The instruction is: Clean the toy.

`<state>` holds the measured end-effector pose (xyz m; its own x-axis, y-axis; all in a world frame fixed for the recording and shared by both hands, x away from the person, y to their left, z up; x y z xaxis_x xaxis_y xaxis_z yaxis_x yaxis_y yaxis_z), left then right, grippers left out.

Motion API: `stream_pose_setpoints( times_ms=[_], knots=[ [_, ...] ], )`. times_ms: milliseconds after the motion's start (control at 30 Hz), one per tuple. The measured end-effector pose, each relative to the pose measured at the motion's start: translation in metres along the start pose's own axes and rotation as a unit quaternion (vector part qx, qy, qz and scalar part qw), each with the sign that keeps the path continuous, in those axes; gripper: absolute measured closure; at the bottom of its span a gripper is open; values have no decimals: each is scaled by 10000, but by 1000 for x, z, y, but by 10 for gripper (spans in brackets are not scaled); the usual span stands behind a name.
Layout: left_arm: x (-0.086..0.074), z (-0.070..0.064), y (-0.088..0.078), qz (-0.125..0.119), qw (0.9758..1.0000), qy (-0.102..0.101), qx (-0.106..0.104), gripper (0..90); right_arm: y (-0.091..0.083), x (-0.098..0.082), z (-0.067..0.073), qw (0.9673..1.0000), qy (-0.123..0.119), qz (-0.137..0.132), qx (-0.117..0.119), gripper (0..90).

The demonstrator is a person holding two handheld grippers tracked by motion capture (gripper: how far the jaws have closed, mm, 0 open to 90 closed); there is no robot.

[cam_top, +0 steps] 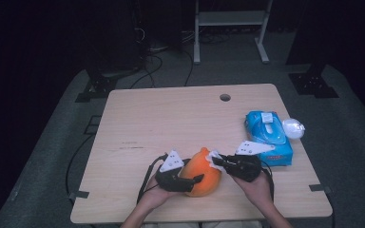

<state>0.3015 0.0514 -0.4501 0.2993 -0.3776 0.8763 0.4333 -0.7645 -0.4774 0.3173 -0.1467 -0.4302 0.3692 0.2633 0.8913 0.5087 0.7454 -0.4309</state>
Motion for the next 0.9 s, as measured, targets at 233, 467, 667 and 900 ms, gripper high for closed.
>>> stream_pose_setpoints(
  times_ms=[233,467,667,900],
  knots=[
    [4,-11,2,7,9997,197,-134,248,-1,7,10,9996,-131,-154,190,811],
    [-3,2,6,13,9985,-462,-307,192,-3,3,4,9999,-89,-107,100,810],
    [9,-12,2,0,9970,678,378,348,-5,14,26,9985,-388,-301,224,810],
    [7,-11,2,-15,9991,412,-14,242,-6,7,8,9995,-236,-201,45,811]
  ],
)
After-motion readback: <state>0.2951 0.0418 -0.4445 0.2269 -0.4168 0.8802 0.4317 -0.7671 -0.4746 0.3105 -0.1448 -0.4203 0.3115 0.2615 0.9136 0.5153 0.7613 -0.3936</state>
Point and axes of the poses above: each handheld gripper's, and its own axes: y roughly forward along the jaws, x roughly out of its top, z roughly to its left, the point moved 4 cm from there along y, roughly forward along the jaws
